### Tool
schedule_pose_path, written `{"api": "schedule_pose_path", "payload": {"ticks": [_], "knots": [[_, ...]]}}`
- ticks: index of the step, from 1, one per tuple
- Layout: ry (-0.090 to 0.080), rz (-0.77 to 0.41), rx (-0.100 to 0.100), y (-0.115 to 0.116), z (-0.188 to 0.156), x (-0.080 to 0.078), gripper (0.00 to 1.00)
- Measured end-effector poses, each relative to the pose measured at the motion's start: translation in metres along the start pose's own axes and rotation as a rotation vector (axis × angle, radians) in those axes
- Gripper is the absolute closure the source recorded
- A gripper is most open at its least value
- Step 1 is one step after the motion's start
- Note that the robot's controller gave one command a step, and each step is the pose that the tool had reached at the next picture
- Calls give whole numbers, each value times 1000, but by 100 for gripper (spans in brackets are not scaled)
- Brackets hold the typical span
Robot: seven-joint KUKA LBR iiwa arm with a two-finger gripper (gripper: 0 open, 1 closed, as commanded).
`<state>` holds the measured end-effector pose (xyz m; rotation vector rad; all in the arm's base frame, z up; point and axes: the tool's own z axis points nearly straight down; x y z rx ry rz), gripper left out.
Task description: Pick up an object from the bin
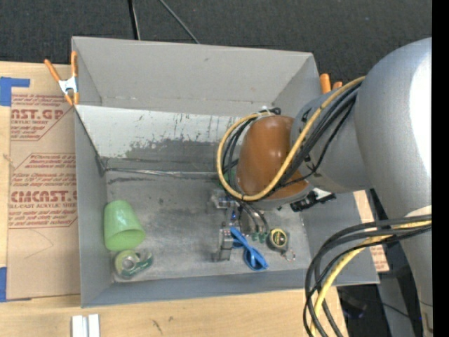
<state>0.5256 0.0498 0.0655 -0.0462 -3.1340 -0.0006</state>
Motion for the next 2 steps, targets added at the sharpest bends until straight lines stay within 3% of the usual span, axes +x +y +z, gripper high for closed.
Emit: {"api": "schedule_pose_path", "payload": {"ticks": [1, 2], "knots": [[-6, -340, 1, -4, -4, 25, 0], [-15, -216, 0, -1, -114, 30, 0]]}}
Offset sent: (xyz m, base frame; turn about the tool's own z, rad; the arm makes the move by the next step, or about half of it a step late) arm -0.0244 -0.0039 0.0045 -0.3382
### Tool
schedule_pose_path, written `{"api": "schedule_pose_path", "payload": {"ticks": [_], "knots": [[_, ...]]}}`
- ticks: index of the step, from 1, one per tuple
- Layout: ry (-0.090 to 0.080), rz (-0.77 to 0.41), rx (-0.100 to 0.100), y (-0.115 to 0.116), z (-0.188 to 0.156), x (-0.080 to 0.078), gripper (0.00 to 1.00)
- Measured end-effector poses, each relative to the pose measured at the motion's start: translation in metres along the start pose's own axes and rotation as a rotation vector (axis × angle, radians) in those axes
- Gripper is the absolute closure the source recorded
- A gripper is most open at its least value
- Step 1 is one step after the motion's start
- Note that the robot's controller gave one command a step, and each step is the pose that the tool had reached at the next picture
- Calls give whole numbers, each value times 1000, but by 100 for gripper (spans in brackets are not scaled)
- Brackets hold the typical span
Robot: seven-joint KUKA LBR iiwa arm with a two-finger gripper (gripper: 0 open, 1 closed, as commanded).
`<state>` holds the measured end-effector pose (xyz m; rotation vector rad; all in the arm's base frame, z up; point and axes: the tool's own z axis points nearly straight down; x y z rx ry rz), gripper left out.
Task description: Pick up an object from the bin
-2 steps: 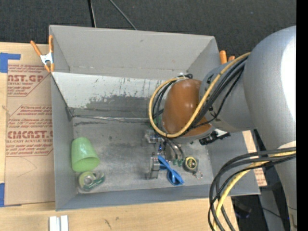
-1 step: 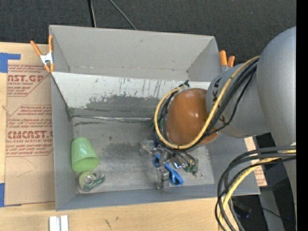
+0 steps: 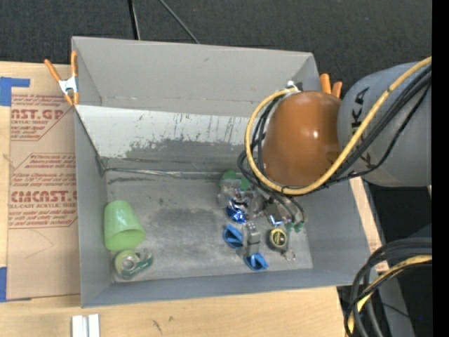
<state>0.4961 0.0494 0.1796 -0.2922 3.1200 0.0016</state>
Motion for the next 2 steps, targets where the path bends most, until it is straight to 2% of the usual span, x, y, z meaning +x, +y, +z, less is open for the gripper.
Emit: {"api": "schedule_pose_path", "payload": {"ticks": [1, 2], "knots": [[12, -156, -2, -3, 89, -19, 0], [2, -40, -1, 13, 19, -8, 0]]}}
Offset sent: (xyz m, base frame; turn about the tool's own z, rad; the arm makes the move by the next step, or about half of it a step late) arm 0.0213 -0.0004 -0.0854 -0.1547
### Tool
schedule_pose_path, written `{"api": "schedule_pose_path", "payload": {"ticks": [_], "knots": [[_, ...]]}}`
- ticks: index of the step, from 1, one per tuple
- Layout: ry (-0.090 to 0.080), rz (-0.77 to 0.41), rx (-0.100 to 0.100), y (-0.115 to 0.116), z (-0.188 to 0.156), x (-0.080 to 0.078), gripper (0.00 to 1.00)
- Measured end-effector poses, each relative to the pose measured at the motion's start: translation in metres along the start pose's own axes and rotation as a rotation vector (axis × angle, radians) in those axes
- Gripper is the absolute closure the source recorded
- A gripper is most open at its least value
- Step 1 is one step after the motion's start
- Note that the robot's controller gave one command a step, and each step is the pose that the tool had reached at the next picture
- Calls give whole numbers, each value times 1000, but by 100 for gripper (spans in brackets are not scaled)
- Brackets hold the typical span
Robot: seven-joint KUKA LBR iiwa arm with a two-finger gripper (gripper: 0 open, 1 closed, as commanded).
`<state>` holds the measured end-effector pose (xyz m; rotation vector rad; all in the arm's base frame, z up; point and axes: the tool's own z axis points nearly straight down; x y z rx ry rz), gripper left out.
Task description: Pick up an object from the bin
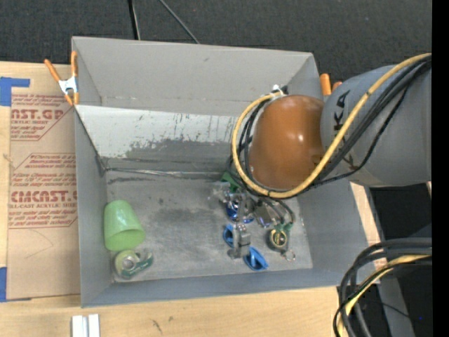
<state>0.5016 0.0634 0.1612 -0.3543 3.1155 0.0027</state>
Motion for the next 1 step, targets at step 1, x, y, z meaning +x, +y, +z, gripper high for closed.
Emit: {"api": "schedule_pose_path", "payload": {"ticks": [1], "knots": [[9, -296, -1, -9, 20, 24, 0]]}}
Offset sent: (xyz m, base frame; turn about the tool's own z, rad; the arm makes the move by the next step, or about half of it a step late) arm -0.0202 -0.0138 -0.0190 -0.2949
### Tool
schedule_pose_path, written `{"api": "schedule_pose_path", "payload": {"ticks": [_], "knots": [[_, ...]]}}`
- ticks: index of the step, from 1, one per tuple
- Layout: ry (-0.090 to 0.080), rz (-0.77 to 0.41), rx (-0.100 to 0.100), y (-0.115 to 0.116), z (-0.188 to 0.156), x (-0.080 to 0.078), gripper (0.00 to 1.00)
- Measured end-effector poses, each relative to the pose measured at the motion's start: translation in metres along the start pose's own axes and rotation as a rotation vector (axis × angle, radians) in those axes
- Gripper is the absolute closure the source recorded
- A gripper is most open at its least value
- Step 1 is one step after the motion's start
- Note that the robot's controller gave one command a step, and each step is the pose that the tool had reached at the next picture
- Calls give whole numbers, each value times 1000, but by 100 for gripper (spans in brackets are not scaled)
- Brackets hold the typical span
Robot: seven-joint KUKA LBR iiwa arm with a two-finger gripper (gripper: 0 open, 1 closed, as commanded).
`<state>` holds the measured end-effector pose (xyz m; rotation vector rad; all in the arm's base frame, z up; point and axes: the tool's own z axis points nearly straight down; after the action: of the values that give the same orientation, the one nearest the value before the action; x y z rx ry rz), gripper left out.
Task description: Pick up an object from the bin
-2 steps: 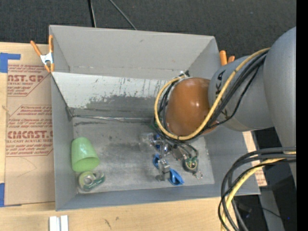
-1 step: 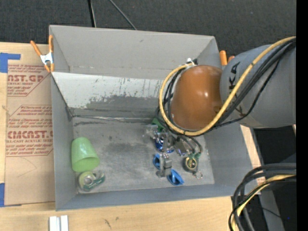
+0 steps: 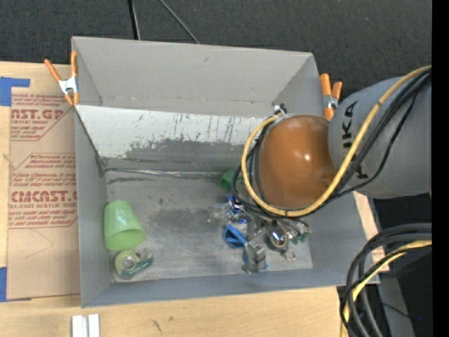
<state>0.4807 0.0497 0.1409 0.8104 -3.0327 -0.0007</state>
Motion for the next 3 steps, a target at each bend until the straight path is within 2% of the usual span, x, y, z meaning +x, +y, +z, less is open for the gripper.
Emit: {"api": "schedule_pose_path", "payload": {"ticks": [1, 2, 3], "knots": [[-2, 1, 0, 0, -1, -1, 100], [-3, 1, 0, 0, -1, -1, 0], [-8, -138, 3, -29, -25, -46, 0]]}}
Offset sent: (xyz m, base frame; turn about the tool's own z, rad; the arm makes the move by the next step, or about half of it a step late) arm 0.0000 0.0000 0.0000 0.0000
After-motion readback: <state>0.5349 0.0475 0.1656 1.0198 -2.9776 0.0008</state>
